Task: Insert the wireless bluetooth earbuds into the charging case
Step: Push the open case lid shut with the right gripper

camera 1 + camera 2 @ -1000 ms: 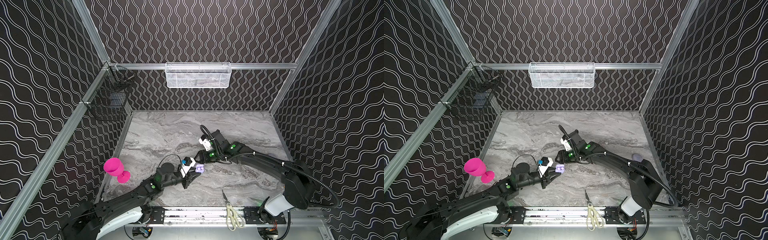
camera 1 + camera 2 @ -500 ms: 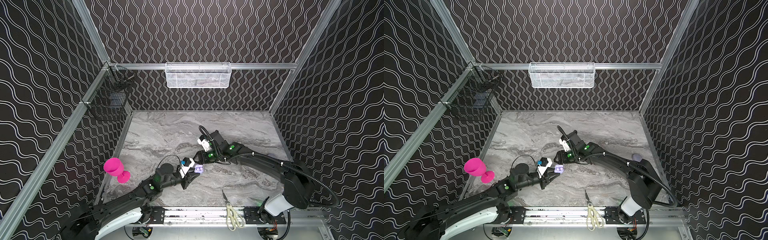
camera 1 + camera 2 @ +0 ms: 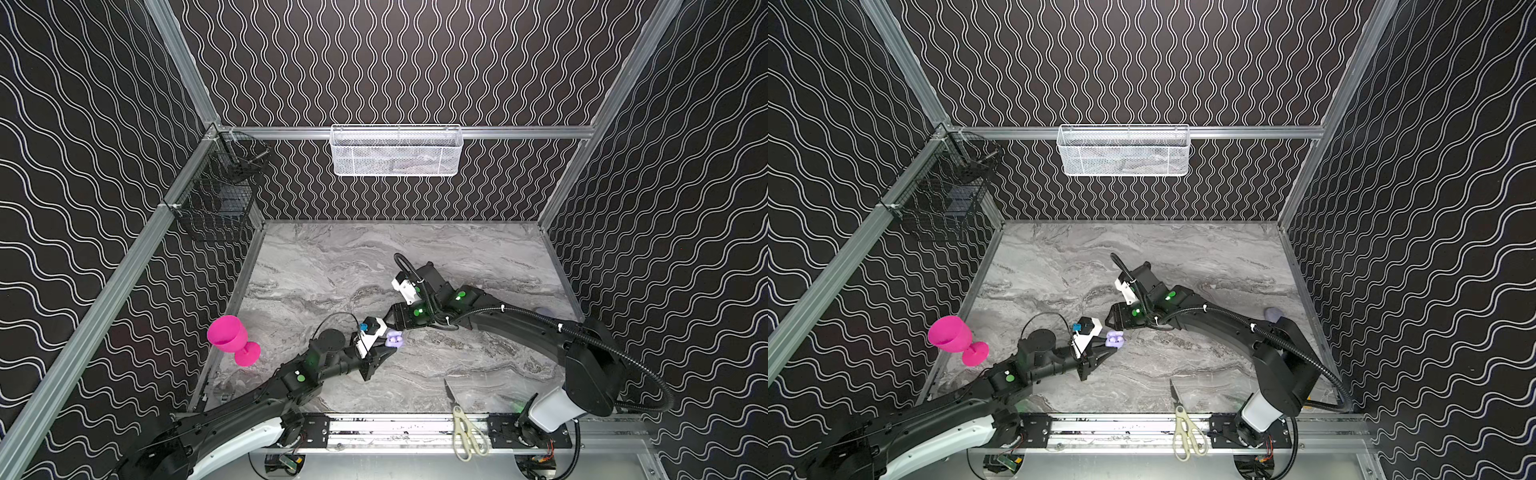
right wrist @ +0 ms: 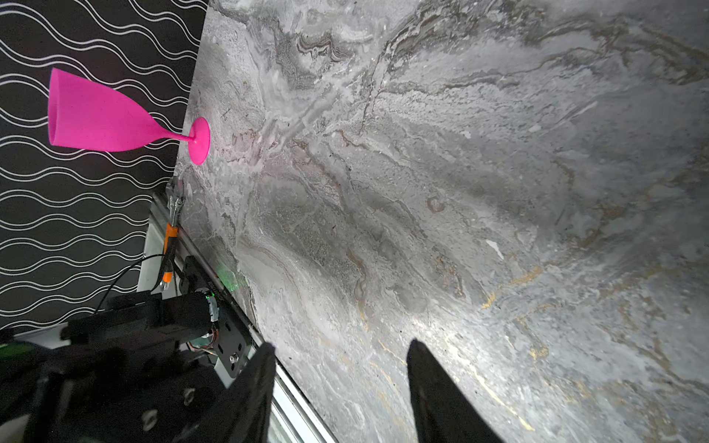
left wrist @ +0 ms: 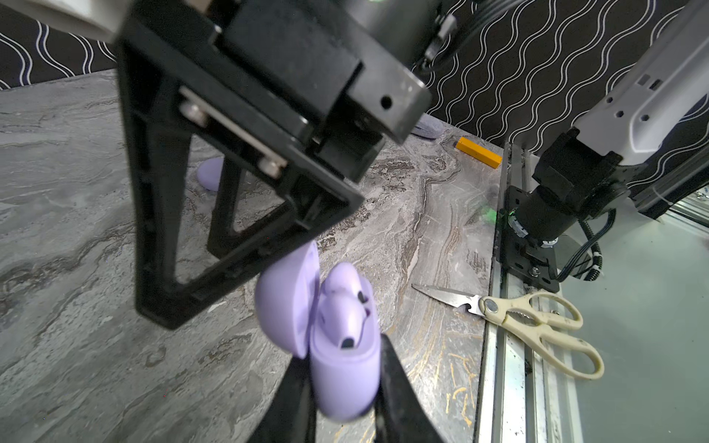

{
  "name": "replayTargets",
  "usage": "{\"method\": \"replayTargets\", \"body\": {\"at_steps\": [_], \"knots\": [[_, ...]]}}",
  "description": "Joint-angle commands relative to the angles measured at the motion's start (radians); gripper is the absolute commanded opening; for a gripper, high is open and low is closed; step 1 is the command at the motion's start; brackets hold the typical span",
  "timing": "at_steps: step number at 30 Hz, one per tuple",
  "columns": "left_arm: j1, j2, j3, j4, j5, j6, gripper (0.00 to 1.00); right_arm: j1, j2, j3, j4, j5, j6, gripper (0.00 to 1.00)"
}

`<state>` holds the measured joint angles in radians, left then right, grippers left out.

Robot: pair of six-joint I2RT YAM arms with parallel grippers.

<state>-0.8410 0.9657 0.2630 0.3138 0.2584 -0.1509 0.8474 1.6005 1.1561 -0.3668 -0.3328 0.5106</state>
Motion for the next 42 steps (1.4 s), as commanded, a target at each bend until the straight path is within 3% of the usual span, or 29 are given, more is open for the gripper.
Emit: {"method": "replayTargets", "body": {"at_steps": [1, 31, 42], "knots": [[0.002, -0.012, 0.002, 0.076, -0.103, 0.009, 0.24, 0.010, 0.005, 0.002, -0.075, -0.037, -0.024, 0.56], [0.003, -0.041, -0.004, 0.060, -0.125, 0.007, 0.24, 0.025, -0.006, -0.006, -0.072, -0.026, -0.017, 0.56], [0.003, -0.031, -0.002, 0.060, -0.126, 0.001, 0.24, 0.024, -0.042, -0.015, -0.058, 0.028, -0.003, 0.58]]}}
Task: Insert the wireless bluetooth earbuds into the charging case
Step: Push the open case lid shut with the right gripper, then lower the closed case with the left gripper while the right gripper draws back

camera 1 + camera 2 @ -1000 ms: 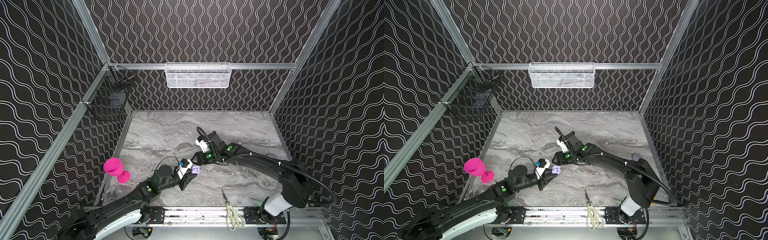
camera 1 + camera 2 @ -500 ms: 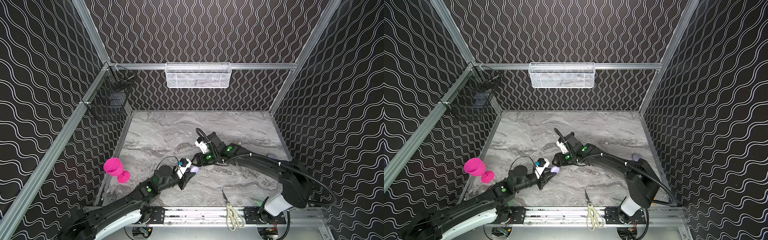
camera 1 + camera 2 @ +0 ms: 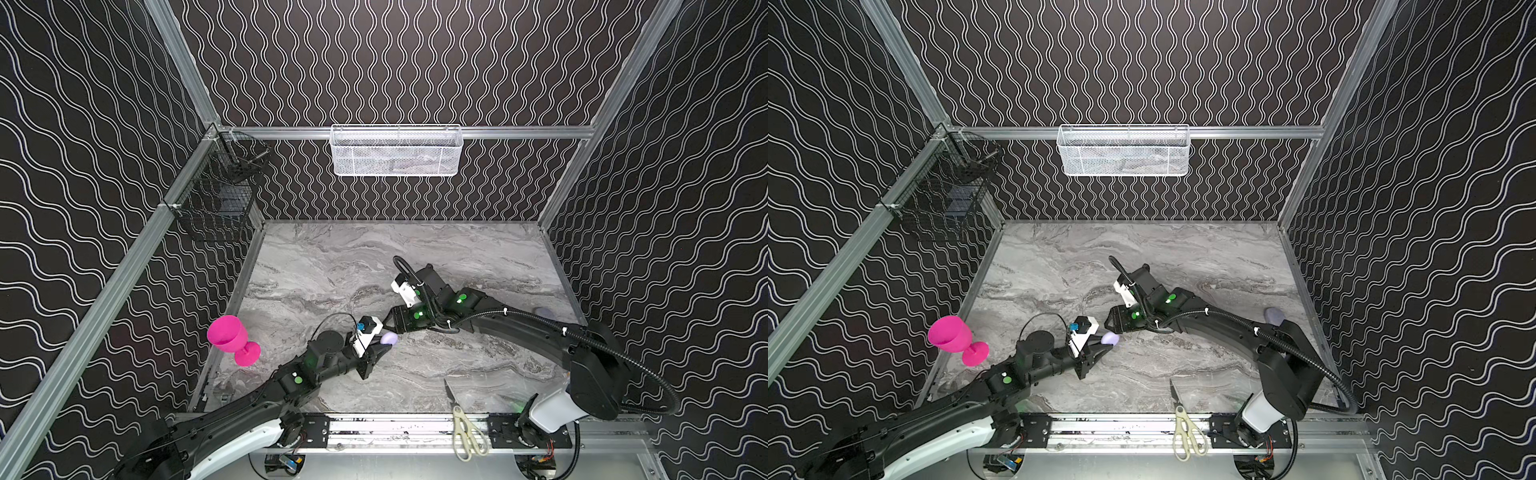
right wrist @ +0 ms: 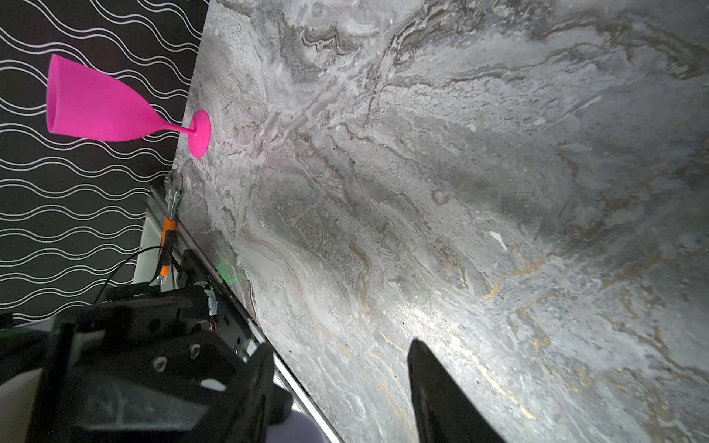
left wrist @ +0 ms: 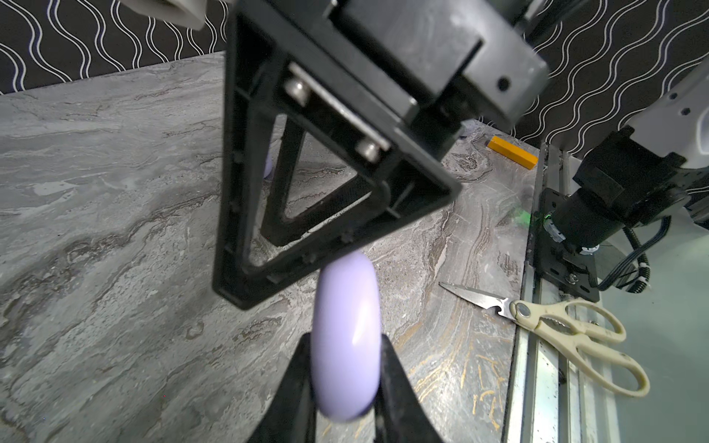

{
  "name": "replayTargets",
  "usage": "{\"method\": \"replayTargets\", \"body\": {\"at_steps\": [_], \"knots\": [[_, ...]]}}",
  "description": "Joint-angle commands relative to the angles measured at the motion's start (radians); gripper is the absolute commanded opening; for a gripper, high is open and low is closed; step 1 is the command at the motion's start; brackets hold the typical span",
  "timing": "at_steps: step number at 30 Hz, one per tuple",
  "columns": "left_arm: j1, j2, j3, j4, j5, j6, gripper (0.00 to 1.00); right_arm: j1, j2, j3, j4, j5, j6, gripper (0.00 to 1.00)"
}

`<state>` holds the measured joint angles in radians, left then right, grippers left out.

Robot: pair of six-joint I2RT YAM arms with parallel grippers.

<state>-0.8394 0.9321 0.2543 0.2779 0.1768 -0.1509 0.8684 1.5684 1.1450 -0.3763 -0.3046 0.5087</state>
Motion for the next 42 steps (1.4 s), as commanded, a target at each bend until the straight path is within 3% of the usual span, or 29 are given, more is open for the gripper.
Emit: {"method": "replayTargets", "body": {"at_steps": [1, 11, 25, 30, 42], "knots": [[0.002, 0.003, 0.006, 0.097, -0.045, -0.002, 0.24, 0.003, -0.012, -0.004, -0.053, 0.009, 0.001, 0.58], [0.002, 0.027, 0.014, 0.100, -0.049, -0.022, 0.23, -0.042, -0.094, -0.079, -0.007, 0.042, 0.020, 0.59], [0.002, 0.145, 0.089, 0.111, -0.048, -0.054, 0.22, -0.208, -0.278, -0.248, 0.055, 0.051, 0.043, 0.64], [0.008, 0.209, 0.135, 0.117, -0.047, -0.078, 0.22, -0.243, -0.374, -0.326, 0.086, 0.126, 0.061, 0.71], [0.121, 0.479, 0.280, 0.179, 0.120, -0.224, 0.21, -0.292, -0.493, -0.414, 0.074, 0.213, 0.050, 0.85]]}}
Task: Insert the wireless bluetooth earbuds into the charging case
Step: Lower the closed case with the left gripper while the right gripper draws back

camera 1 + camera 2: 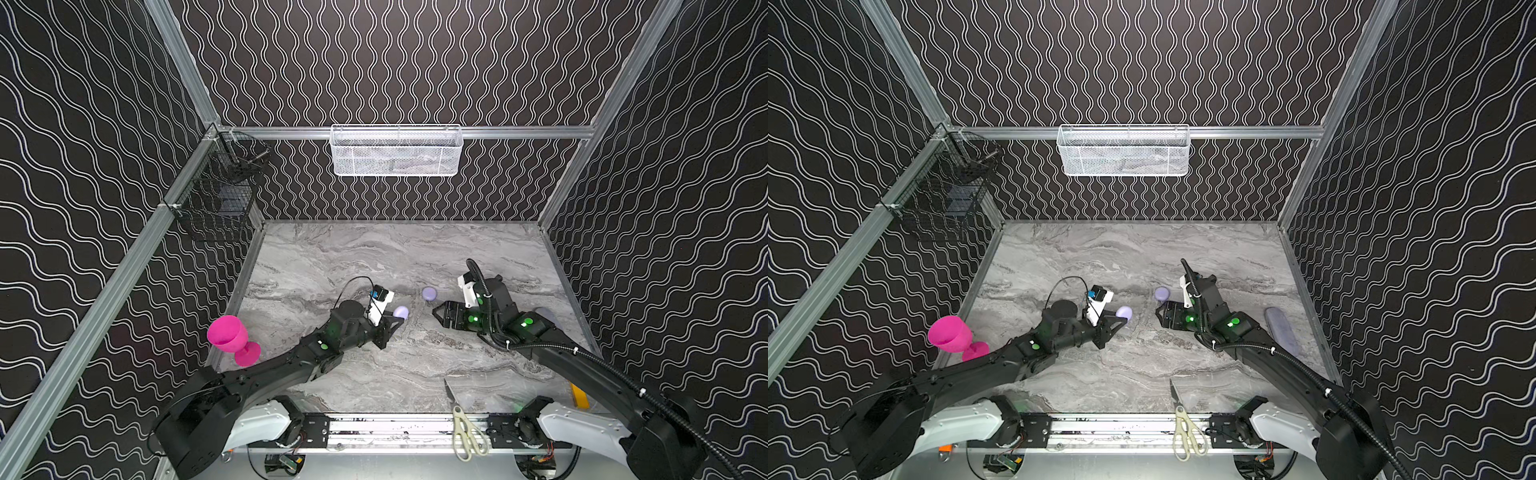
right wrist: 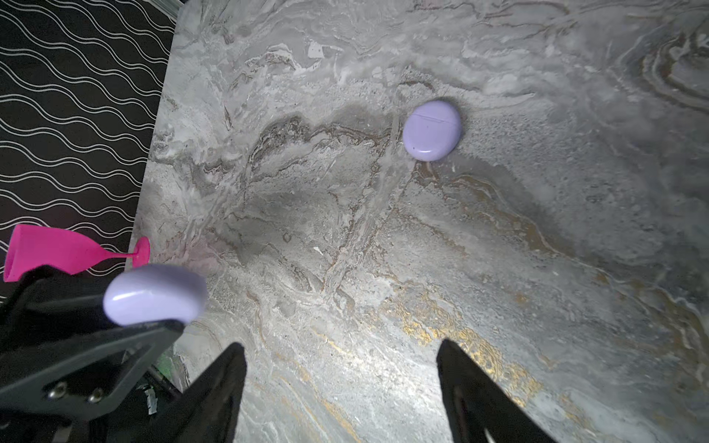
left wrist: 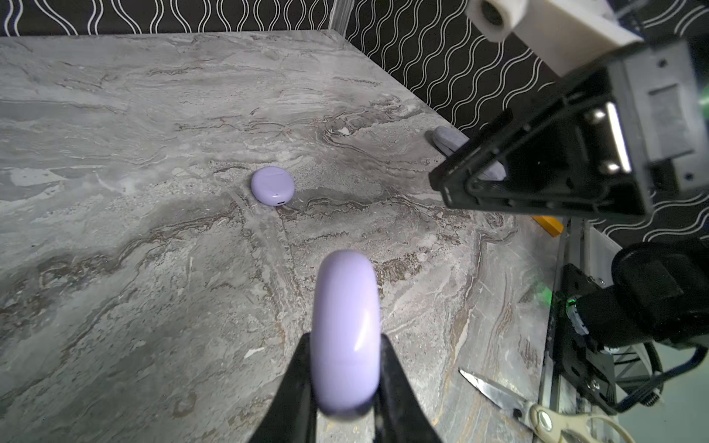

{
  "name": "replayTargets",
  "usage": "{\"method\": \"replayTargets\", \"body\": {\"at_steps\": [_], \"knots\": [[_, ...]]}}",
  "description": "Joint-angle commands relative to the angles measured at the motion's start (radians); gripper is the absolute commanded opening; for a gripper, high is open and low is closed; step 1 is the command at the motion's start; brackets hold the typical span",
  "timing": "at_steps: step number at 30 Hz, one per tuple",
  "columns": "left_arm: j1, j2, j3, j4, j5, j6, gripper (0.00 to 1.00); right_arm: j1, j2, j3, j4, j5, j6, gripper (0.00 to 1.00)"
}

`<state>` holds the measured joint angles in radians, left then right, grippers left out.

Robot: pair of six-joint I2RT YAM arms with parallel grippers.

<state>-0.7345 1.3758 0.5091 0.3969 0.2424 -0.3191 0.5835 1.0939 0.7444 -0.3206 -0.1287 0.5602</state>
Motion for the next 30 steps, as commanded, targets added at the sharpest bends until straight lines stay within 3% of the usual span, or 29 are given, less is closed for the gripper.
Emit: {"method": "replayTargets", "body": {"at_steps": [1, 12, 30], "knots": [[0.026, 0.063, 0.039, 0.064, 0.067, -0.070, 0.21, -0.012, -0.026, -0.021, 0.018, 0.037, 0.000, 0.88], [0.083, 0.260, 0.144, 0.083, 0.146, -0.163, 0.21, -0.052, -0.081, -0.070, 0.021, 0.035, -0.014, 0.99], [0.192, 0.558, 0.262, 0.160, 0.305, -0.375, 0.20, -0.068, -0.110, -0.122, 0.032, 0.023, -0.025, 0.99]]}}
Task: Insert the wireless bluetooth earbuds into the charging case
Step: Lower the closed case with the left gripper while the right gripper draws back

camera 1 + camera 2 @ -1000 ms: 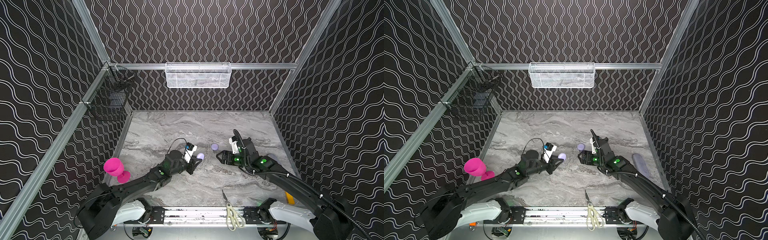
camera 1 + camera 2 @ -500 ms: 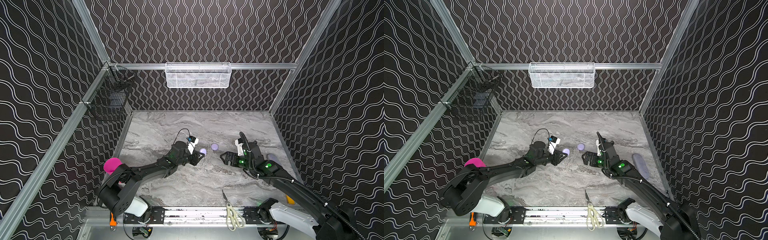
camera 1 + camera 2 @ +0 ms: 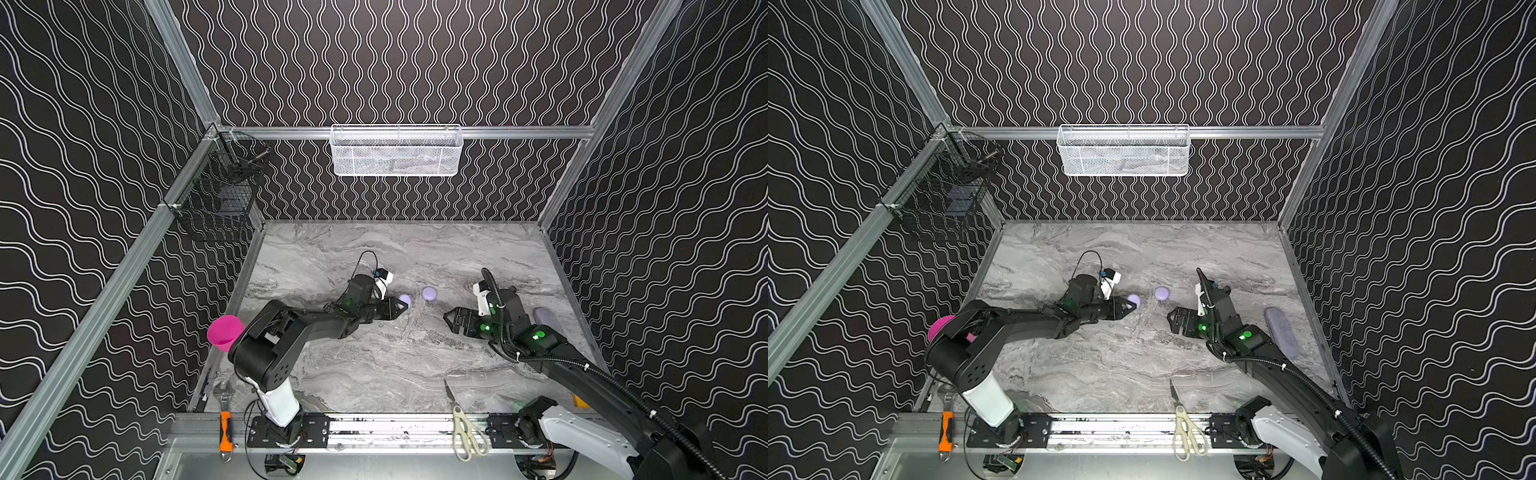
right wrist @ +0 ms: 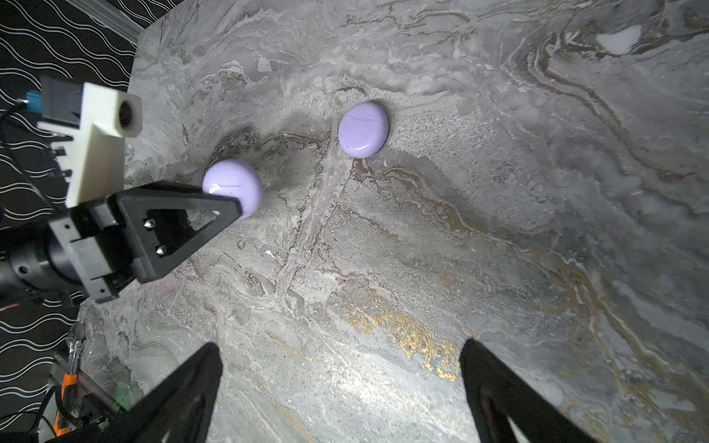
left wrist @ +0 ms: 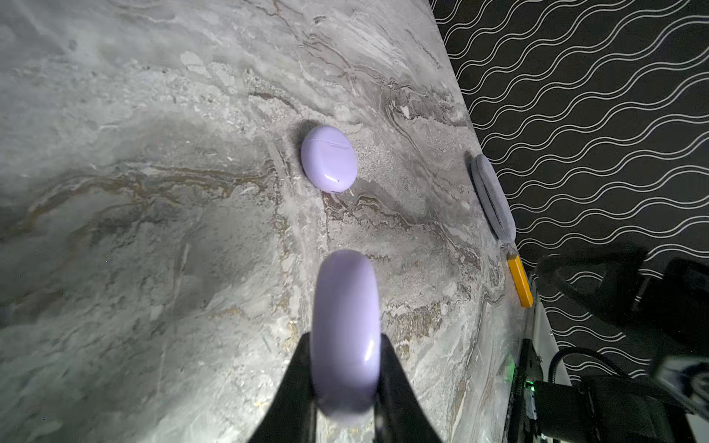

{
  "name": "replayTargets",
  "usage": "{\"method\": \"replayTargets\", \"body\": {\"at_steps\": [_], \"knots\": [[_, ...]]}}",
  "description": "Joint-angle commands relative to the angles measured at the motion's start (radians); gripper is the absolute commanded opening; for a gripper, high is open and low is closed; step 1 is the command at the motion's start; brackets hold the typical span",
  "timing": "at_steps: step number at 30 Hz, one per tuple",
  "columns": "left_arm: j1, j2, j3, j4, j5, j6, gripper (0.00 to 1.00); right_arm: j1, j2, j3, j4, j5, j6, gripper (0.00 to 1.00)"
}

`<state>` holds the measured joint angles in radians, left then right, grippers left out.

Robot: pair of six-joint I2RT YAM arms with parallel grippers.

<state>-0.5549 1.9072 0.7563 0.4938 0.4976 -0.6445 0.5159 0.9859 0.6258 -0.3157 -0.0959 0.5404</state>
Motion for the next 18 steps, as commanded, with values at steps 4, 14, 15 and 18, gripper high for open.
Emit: {"method": "replayTargets", "body": {"at_steps": [4, 14, 15, 18], "knots": [[0.029, 0.069, 0.028, 0.083, 0.077, -0.080, 0.20, -0.001, 0.000, -0.005, 0.027, -0.011, -0.006, 0.99], [0.058, 0.152, 0.067, 0.101, 0.121, -0.143, 0.20, -0.001, 0.005, -0.014, 0.035, -0.026, -0.004, 0.97], [0.060, 0.157, 0.070, 0.102, 0.124, -0.148, 0.20, -0.001, 0.005, -0.014, 0.035, -0.027, -0.004, 0.97], [0.065, 0.175, 0.080, 0.118, 0.137, -0.165, 0.20, -0.001, 0.009, -0.010, 0.035, -0.031, -0.004, 0.97]]}}
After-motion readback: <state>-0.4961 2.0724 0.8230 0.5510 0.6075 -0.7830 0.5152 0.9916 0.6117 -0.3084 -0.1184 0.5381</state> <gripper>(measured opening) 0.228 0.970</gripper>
